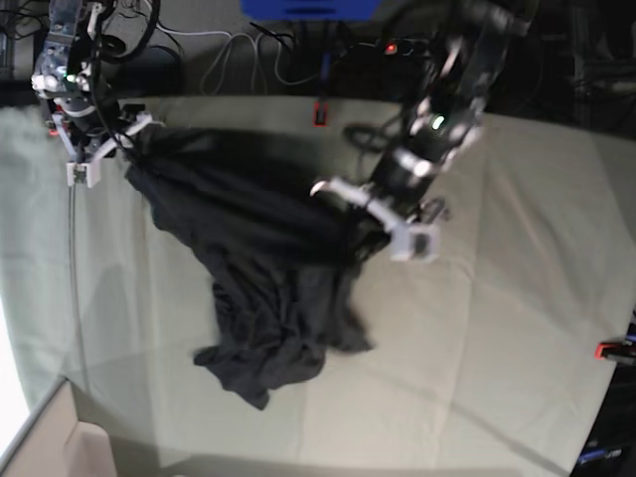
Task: Layout the t-shirt on the table in an organized manner, then fold the t-shirt properly
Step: 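Grasp the t-shirt with the left gripper and pull it outward, then release the t-shirt with the left gripper and raise it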
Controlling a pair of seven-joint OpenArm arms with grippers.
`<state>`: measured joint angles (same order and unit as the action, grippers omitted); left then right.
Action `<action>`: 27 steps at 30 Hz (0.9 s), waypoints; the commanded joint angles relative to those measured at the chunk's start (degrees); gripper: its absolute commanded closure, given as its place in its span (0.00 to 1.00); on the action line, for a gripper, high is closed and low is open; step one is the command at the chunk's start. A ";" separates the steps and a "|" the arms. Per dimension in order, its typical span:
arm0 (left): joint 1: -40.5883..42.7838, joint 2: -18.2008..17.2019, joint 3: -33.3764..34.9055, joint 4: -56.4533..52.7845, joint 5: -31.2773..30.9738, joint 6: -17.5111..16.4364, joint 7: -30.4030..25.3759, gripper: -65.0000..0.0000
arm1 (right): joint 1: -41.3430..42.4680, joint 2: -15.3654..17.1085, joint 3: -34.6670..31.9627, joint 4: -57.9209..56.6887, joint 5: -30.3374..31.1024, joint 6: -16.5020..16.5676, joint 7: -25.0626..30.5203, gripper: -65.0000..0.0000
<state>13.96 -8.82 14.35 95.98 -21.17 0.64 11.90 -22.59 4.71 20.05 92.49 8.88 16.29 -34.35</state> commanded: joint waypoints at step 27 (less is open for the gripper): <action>24.15 11.94 -33.73 9.29 -0.06 -0.69 -1.92 0.98 | 5.40 0.70 0.39 -4.09 0.04 9.24 0.72 0.64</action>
<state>38.06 2.87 -19.33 104.14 -21.10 0.23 11.79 -17.45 4.86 20.14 87.61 8.64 25.26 -34.50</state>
